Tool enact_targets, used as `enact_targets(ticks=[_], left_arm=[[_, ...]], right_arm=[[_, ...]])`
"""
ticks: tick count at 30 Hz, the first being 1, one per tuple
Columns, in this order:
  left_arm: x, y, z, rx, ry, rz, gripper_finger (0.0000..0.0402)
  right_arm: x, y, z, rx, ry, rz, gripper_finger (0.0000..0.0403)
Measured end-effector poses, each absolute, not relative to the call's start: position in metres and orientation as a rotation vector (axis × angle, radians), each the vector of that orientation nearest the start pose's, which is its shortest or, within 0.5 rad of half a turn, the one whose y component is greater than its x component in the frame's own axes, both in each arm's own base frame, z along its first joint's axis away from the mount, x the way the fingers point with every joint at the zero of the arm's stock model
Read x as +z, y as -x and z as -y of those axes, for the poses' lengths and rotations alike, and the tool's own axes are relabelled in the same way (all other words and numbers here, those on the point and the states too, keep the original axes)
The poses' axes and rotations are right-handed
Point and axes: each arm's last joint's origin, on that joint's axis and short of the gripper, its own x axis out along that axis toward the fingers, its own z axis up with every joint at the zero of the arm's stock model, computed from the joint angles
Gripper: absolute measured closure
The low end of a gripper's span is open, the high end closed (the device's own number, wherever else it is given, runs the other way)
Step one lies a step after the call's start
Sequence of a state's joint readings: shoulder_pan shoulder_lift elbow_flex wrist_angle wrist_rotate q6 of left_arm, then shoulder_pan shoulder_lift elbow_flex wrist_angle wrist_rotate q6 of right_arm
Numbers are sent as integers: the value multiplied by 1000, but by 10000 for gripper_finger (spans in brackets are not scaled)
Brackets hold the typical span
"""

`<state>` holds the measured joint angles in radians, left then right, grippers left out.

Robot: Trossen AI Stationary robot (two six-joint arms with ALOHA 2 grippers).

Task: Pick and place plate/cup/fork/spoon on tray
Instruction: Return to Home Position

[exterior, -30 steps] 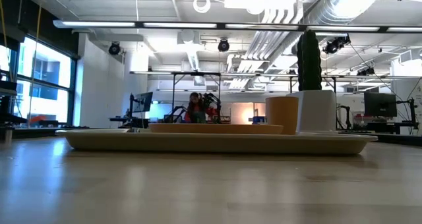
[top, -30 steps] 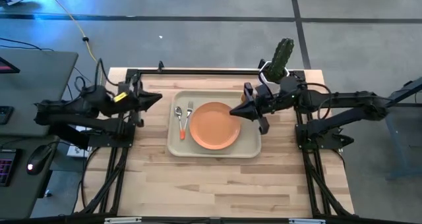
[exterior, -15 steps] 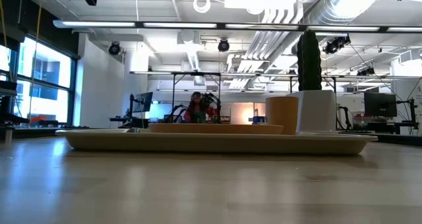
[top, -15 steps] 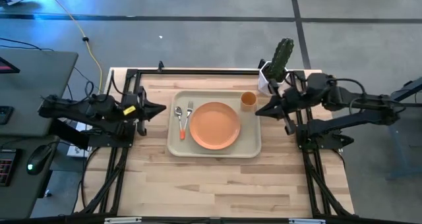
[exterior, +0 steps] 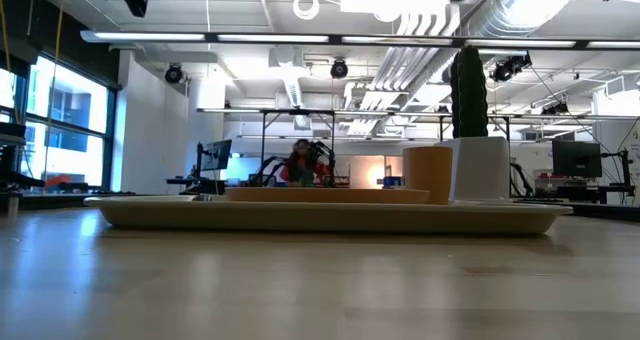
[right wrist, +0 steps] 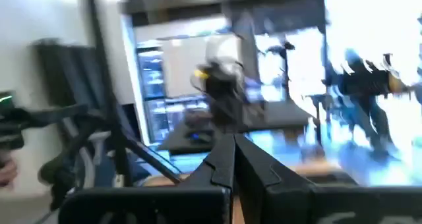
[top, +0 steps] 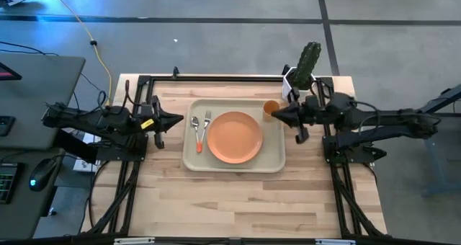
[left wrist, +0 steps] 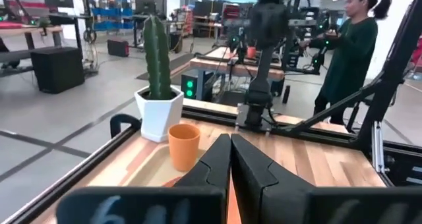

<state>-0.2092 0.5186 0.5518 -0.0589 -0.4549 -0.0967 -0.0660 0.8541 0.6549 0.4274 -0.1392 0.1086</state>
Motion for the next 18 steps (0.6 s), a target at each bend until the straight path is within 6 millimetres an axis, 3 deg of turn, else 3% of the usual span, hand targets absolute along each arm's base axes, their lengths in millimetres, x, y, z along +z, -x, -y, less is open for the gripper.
enact_targets(ticks=[3, 7, 10, 13, 18], left_arm=[[301, -130, 13, 285, 82, 5, 399], [308, -127, 11, 319, 15, 53, 401], [312, -119, 10, 319, 6, 85, 401], [314, -112, 8, 320, 44, 112, 401], [305, -111, 5, 447, 66, 26, 401]], right_arm=[[318, -188, 11, 93, -231, 169, 403], [310, -167, 8, 185, -162, 174, 403], [314, -143, 7, 174, -91, 257, 403], [311, -121, 7, 108, -5, 246, 403], [297, -102, 8, 2, -43, 245, 403]])
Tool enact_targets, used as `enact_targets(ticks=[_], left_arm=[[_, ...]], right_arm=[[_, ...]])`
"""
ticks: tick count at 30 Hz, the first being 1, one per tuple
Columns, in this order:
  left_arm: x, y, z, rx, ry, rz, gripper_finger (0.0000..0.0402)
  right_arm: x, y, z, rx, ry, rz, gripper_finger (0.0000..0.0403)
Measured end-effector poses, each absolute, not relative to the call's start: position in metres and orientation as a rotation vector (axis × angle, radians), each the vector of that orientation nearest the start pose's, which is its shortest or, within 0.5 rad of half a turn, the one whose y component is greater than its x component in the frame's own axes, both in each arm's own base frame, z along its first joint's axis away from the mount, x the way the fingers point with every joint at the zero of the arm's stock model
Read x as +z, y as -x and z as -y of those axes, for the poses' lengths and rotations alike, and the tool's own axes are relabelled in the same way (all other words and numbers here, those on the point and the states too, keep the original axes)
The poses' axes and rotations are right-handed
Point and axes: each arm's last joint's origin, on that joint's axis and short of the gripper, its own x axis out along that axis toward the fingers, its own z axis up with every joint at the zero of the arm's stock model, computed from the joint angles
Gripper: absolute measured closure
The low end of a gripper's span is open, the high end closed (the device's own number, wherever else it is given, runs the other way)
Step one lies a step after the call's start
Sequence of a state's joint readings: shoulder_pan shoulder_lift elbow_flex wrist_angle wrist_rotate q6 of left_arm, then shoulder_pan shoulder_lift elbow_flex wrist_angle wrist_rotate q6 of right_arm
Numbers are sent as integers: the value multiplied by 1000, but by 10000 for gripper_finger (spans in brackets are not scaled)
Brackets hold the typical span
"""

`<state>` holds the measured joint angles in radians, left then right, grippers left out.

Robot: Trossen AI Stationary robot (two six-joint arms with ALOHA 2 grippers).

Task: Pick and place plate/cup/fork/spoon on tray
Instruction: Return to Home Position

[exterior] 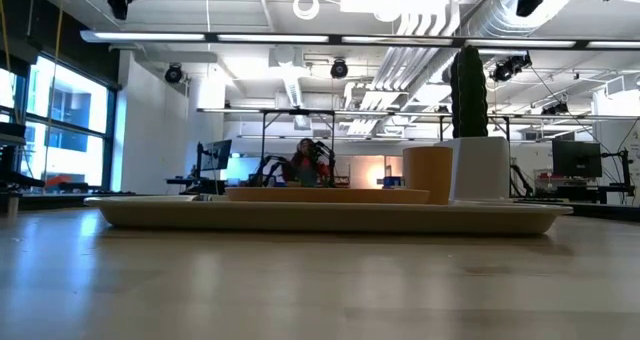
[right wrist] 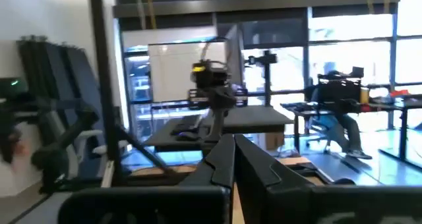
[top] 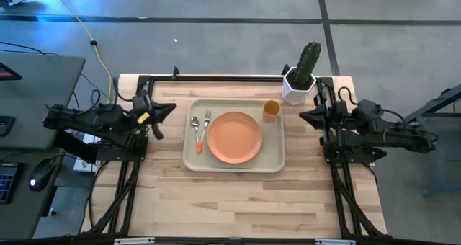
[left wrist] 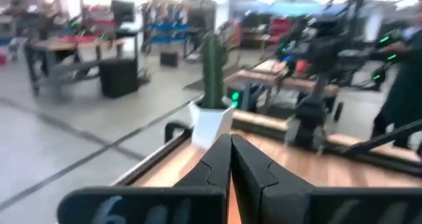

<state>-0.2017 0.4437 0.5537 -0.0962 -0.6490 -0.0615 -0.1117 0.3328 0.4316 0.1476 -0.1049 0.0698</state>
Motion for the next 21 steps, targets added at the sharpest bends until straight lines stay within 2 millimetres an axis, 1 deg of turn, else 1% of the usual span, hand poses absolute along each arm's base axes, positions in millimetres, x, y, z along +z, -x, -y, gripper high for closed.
enact_targets(ticks=[2, 6, 10, 15, 17, 21], left_arm=[[300, -112, 5, 448, 66, -16, 401], [295, -117, 9, 341, -14, -80, 401], [295, -117, 11, 269, -122, -96, 401], [293, -118, 13, 187, -133, -94, 401], [286, -120, 14, 177, -128, -72, 401], [265, -127, 14, 186, -128, 29, 401]], right_arm=[[289, -99, 7, 33, -34, 241, 403], [271, -97, 6, 66, -15, 221, 403], [260, -96, 6, 65, 10, 215, 403], [242, -98, 6, 68, -22, 181, 403], [235, -98, 6, 70, -24, 172, 403], [227, -98, 6, 81, -25, 177, 403]])
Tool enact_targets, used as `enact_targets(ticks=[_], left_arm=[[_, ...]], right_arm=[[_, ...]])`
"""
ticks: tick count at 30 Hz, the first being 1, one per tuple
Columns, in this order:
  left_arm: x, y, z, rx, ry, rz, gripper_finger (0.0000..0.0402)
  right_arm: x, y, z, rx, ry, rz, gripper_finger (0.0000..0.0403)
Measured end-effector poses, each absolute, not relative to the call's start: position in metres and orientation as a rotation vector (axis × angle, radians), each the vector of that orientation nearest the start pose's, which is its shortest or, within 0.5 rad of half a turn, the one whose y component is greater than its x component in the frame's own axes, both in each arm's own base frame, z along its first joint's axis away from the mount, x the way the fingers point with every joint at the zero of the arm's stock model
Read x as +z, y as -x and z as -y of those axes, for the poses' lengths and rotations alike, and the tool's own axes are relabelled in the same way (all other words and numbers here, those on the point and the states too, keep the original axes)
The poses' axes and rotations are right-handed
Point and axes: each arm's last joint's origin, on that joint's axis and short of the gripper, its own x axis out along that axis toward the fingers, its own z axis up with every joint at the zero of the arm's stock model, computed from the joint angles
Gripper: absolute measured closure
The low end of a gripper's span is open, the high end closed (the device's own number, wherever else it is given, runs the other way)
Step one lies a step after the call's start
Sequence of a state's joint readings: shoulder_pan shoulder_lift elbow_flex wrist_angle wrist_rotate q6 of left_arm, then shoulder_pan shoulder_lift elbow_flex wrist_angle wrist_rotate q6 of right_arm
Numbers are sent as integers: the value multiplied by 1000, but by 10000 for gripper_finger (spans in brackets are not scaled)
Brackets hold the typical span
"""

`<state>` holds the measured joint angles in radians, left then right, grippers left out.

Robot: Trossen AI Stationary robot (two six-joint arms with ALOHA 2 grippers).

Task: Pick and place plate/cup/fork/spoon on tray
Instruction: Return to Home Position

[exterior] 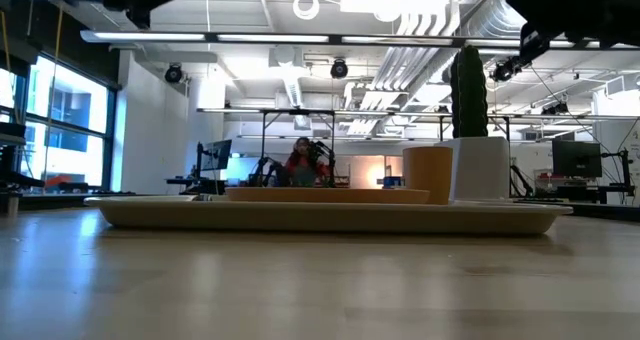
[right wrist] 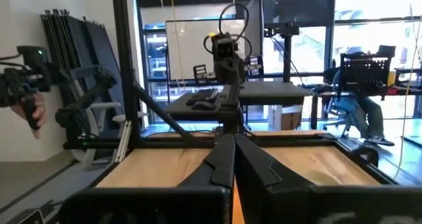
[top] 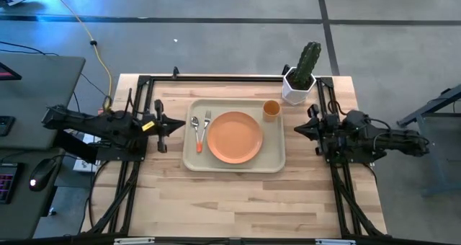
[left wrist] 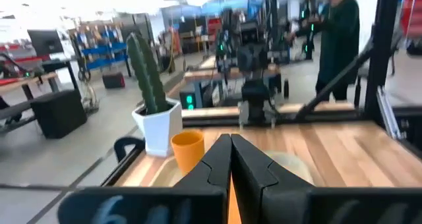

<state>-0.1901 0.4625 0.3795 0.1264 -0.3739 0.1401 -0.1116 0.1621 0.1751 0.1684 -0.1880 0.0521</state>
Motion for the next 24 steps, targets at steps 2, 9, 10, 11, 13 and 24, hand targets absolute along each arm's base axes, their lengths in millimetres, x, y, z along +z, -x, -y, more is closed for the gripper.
enact_targets(ticks=[2, 9, 10, 11, 13, 24], left_arm=[[255, -129, 12, 187, -111, 71, 401], [235, -124, 5, 207, -113, 89, 401], [234, -123, 4, 204, -113, 91, 401], [232, -122, 4, 200, -114, 89, 401], [231, -118, 3, 200, -107, 95, 401], [232, -105, -1, 212, -46, 182, 401]], right_arm=[[223, -98, 6, 82, -32, 175, 403], [221, -96, 4, 118, -51, 186, 403], [221, -95, 4, 119, -57, 191, 403], [222, -94, 4, 121, -56, 198, 403], [223, -92, 4, 126, -51, 211, 403], [218, -85, 3, 124, -122, 183, 403]])
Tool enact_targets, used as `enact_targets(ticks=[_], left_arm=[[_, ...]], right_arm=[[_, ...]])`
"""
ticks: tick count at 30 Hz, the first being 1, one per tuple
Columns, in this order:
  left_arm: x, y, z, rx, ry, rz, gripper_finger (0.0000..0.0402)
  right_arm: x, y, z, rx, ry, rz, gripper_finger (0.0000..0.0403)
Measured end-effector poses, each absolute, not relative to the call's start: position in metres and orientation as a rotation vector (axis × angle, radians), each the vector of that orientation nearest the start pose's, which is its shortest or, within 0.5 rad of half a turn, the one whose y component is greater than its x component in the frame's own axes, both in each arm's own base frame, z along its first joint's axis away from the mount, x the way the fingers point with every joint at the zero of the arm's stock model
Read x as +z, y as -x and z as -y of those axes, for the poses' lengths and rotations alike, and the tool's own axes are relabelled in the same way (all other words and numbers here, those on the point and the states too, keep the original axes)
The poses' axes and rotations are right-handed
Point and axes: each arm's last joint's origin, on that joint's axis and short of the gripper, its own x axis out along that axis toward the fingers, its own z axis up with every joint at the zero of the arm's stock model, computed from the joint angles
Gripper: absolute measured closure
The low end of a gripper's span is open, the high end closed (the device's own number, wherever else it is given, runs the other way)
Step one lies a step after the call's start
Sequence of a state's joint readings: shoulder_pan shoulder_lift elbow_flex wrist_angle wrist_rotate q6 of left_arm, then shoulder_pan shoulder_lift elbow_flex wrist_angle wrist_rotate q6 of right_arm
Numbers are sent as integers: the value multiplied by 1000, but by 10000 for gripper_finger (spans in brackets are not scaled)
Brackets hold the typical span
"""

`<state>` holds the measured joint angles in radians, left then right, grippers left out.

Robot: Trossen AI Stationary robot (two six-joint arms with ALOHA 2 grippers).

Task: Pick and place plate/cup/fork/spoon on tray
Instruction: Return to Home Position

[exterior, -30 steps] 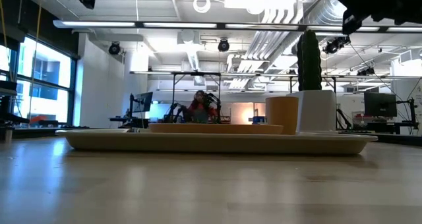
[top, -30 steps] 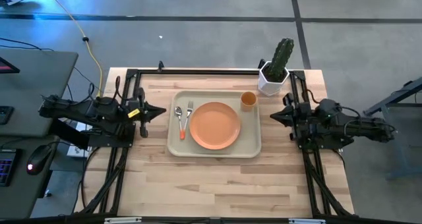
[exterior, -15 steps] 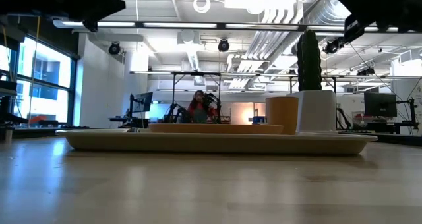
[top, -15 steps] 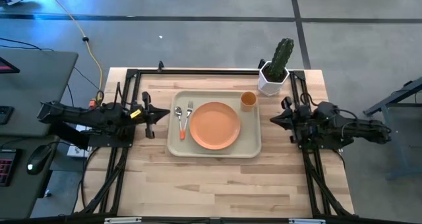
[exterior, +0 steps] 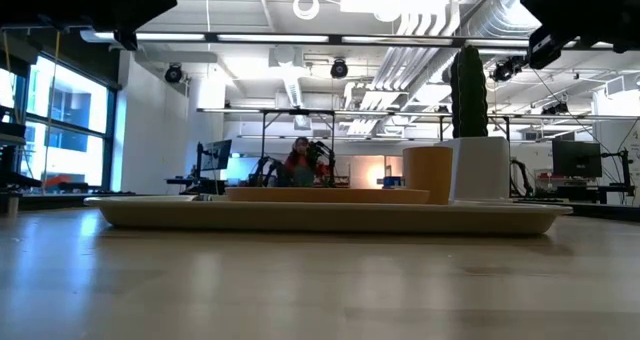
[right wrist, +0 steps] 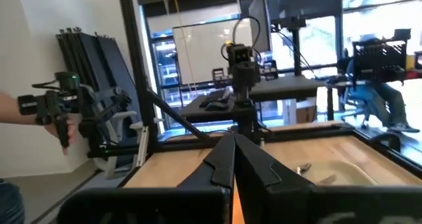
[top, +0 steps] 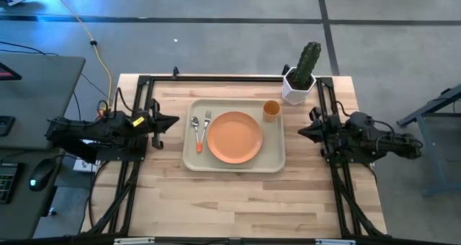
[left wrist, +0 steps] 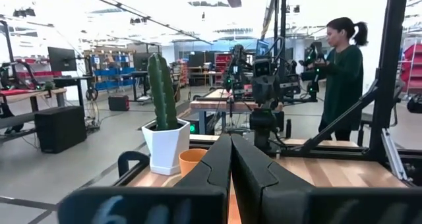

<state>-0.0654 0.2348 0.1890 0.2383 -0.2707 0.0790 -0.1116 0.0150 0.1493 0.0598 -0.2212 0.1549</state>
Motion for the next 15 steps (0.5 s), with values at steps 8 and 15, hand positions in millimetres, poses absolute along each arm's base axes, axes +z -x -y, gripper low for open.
enact_targets(ticks=[8, 15], left_arm=[[234, -105, -1, 211, -20, 203, 401], [233, -104, -2, 248, -97, 183, 401]], right_arm=[[217, -86, 8, -35, -156, 177, 403], [217, -86, 4, 88, -56, 177, 403]])
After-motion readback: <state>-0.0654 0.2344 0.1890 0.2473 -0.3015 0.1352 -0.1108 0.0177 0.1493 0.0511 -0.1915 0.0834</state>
